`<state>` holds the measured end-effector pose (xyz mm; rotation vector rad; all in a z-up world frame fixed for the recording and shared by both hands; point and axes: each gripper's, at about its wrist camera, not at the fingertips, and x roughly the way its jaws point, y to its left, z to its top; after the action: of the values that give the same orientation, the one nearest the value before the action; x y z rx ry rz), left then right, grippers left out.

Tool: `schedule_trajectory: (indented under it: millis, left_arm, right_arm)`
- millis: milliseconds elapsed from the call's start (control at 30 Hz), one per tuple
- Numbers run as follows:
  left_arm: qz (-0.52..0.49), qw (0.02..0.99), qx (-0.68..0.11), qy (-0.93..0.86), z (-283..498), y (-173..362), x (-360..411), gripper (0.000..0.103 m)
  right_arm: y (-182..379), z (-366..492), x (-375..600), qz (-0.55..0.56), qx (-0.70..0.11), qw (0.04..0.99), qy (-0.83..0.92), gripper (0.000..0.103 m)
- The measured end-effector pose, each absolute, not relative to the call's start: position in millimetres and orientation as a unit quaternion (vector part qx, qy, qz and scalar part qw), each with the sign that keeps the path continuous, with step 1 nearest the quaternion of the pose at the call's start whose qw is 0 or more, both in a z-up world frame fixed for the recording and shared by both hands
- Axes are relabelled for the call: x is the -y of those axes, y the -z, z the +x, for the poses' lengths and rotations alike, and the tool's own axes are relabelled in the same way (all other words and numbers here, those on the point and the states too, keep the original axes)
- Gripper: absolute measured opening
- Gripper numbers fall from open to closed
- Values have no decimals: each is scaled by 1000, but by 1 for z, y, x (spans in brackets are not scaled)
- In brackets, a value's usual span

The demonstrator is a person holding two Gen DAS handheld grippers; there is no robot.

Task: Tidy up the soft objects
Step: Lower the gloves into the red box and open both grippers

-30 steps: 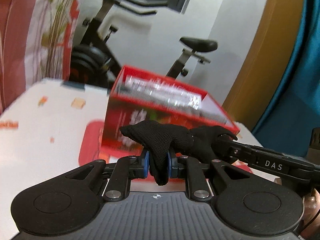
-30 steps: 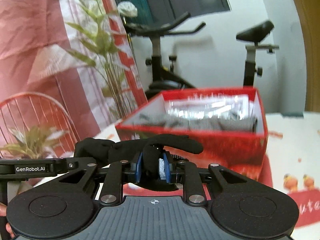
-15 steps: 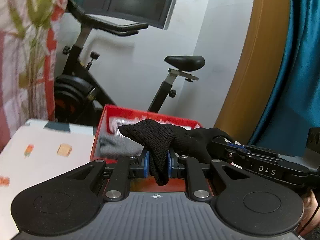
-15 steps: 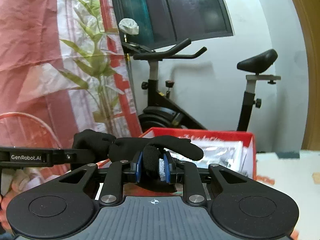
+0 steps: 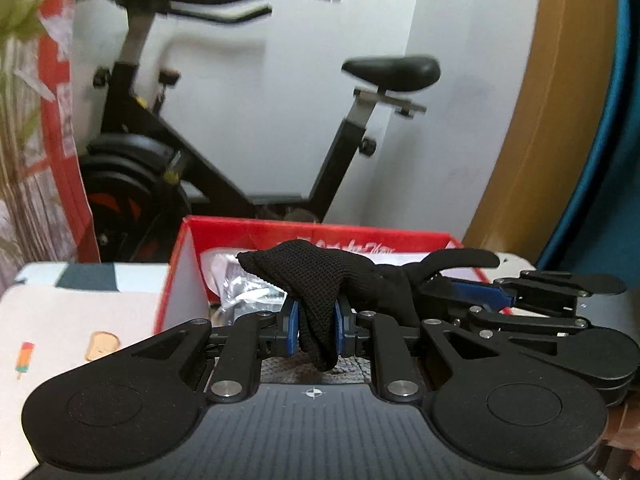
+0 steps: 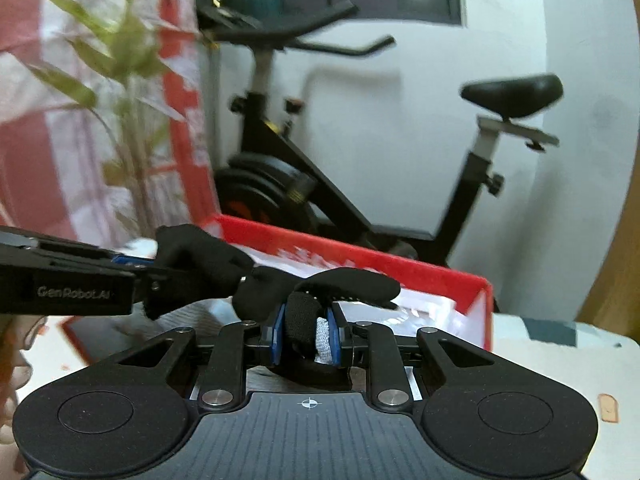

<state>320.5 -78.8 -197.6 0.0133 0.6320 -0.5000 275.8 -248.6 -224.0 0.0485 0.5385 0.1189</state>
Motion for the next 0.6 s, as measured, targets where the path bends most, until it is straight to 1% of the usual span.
schedule_trajectory:
  millis: [67, 167, 233, 300, 333, 367, 400, 467, 533, 567, 600]
  left_arm:
    - [4, 915, -323, 241, 332, 206, 83, 19]
    - [23, 913, -329, 239, 339, 218, 92, 23]
    - [35, 913, -332, 234, 339, 224, 95, 30]
    - [41, 914, -332, 228, 338, 226, 94, 48]
    - [45, 916, -329, 225, 336, 226, 92, 53]
    - [48, 919, -323, 220, 335, 224, 89, 60]
    - [51, 923, -316, 215, 333, 222, 85, 63]
    - [57, 928, -307, 204, 329, 217, 79, 64]
    - [61, 930, -306, 196, 326, 209, 72, 72]
    - [62, 932, -303, 192, 324, 204, 68, 87]
    - [61, 934, -298, 186, 322, 198, 64, 101]
  right_arm:
    - [231, 285, 253, 16, -287, 957, -44, 20]
    - [239, 293, 256, 18, -308, 951, -33, 21]
    - [244, 294, 256, 21, -315, 949, -25, 23]
    - [246, 292, 254, 7, -315, 949, -12, 29]
    - [247, 291, 253, 2, -314, 949, -5, 30]
    - [247, 289, 254, 4, -314, 949, -1, 33]
    - [247, 287, 255, 10, -315, 949, 3, 35]
    - [243, 281, 258, 21, -308, 951, 5, 38]
    - [235, 271, 259, 30, -294, 955, 3, 51]
    - [229, 265, 261, 36, -283, 958, -2, 64]
    - [223, 259, 262, 40, -273, 961, -6, 74]
